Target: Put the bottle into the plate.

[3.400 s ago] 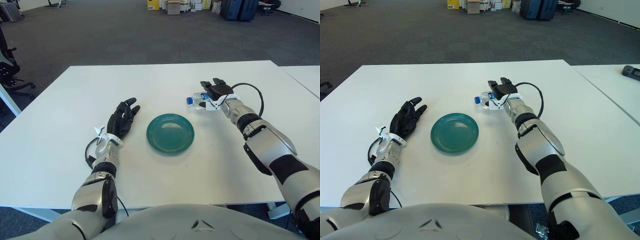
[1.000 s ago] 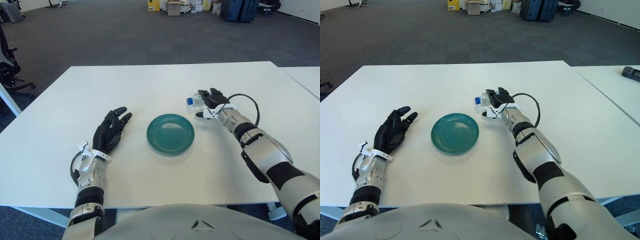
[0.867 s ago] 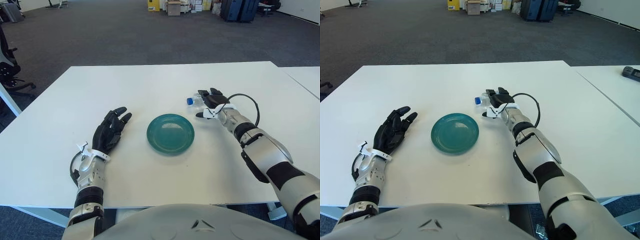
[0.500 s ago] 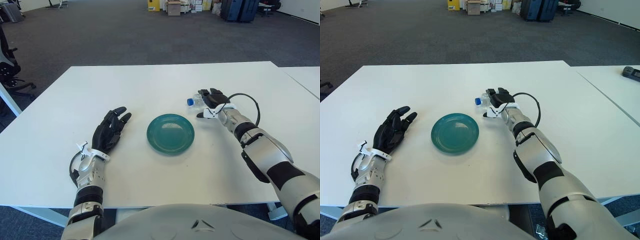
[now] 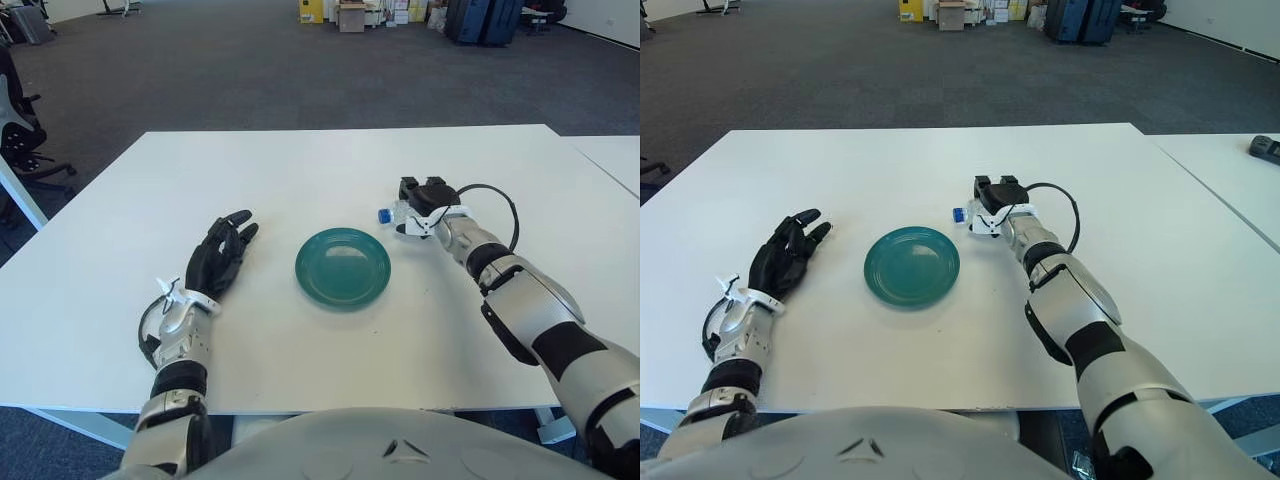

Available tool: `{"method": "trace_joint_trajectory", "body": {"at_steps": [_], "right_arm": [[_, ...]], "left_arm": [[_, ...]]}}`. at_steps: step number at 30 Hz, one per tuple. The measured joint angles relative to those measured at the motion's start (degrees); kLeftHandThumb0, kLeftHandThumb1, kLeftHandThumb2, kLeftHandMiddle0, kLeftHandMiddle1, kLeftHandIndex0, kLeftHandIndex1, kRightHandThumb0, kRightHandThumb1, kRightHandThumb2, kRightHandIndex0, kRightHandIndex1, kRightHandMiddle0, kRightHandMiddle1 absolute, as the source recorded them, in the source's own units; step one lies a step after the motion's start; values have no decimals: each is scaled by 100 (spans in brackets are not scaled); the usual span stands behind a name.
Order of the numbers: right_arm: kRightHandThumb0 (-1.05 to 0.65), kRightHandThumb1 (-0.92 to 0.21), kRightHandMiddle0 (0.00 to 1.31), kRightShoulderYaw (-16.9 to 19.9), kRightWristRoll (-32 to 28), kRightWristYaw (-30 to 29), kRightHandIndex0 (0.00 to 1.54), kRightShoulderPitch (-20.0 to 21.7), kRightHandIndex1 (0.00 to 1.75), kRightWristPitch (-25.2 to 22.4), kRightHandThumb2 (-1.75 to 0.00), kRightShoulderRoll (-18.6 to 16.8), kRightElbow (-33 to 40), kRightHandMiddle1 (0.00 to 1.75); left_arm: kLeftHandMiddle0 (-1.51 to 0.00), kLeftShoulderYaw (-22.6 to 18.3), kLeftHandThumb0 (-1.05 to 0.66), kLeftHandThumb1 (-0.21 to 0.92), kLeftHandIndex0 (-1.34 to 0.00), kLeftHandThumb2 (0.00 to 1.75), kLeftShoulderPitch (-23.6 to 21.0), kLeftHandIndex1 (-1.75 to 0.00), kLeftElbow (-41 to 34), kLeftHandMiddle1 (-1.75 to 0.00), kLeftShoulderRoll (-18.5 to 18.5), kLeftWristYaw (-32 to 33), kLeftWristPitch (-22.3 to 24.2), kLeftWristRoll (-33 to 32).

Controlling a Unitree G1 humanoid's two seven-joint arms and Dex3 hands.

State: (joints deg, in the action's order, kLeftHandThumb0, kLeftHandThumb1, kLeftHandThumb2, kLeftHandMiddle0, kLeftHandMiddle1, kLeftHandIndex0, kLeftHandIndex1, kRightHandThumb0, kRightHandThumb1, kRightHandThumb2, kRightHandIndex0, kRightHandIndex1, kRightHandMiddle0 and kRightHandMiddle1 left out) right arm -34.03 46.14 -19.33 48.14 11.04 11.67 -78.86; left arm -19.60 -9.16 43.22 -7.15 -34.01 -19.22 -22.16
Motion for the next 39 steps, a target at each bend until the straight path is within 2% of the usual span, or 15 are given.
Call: {"method": "trace_joint_trajectory", "body": {"at_steps": [7, 13, 39], "right_arm": [[0, -21, 46, 23, -8, -179, 72, -20, 169, -166, -144, -64, -8, 175], [0, -19, 47, 10, -6, -215, 73, -27, 169, -235, -146, -105, -11, 175], [0, -29, 40, -85, -18, -2, 66, -2, 169, -42, -134, -14, -8, 175]], "left_arm": [[-43, 33, -64, 92, -5, 71, -295, -97, 507, -43, -129, 264, -279, 213], [-45, 58, -66, 92, -5, 70, -416, -98, 734, -42, -185, 306, -362, 252], [-48, -36, -69, 92, -9, 65, -607, -100, 1073, -53, -218, 111, -403, 132]]}}
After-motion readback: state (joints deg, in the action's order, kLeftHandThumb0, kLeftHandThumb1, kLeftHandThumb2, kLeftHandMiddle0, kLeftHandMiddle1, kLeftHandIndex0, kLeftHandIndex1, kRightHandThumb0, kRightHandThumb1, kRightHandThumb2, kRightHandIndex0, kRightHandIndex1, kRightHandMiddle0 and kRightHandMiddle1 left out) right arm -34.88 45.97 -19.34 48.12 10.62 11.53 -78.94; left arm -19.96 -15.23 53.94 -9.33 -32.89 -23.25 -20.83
